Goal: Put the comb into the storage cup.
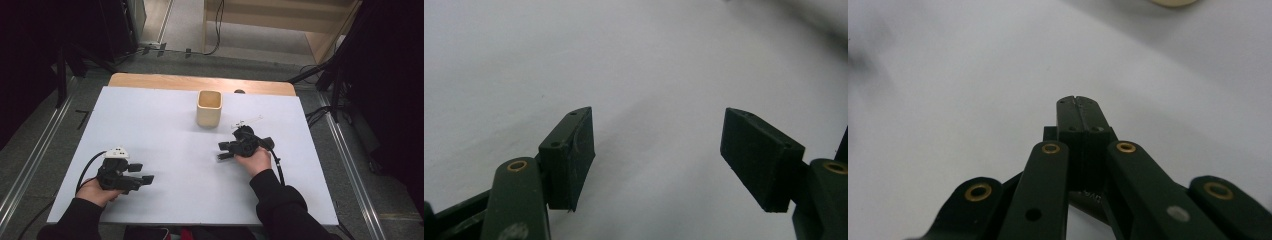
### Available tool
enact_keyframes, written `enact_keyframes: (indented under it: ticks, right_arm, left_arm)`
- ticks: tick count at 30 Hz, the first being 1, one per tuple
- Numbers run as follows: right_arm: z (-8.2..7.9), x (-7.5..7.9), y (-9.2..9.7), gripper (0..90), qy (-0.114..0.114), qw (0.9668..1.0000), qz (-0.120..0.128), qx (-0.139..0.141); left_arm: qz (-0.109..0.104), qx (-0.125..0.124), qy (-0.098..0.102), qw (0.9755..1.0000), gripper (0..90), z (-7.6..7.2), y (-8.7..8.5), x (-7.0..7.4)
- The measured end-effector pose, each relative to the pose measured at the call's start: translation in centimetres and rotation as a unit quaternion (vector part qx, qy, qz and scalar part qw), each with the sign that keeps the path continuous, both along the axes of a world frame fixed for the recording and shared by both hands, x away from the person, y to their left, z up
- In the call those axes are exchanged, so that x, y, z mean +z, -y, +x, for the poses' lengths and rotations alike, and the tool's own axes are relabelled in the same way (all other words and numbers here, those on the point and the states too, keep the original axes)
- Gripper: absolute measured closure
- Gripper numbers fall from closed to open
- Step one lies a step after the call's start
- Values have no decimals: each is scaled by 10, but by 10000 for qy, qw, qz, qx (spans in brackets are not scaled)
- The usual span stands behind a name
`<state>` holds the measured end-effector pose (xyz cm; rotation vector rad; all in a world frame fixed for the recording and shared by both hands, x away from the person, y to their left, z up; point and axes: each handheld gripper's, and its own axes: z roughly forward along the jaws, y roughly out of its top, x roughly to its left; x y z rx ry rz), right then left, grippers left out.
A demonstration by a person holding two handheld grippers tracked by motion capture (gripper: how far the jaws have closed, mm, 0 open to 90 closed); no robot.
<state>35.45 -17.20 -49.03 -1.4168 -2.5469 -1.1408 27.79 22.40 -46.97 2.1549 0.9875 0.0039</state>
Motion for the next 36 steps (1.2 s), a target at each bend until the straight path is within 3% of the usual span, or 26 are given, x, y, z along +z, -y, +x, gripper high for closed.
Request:
enact_keyframes:
  ticks: [10,36]
  right_arm:
    - [-2,-9,-2,879,-214,9996,-157,37]
    - [-16,-13,13,879,-419,9985,-360,52]
  left_arm:
    - [-18,3,-6,10000,303,0,-1,1]
    - [-69,-11,61,10000,304,-1,-1,2]
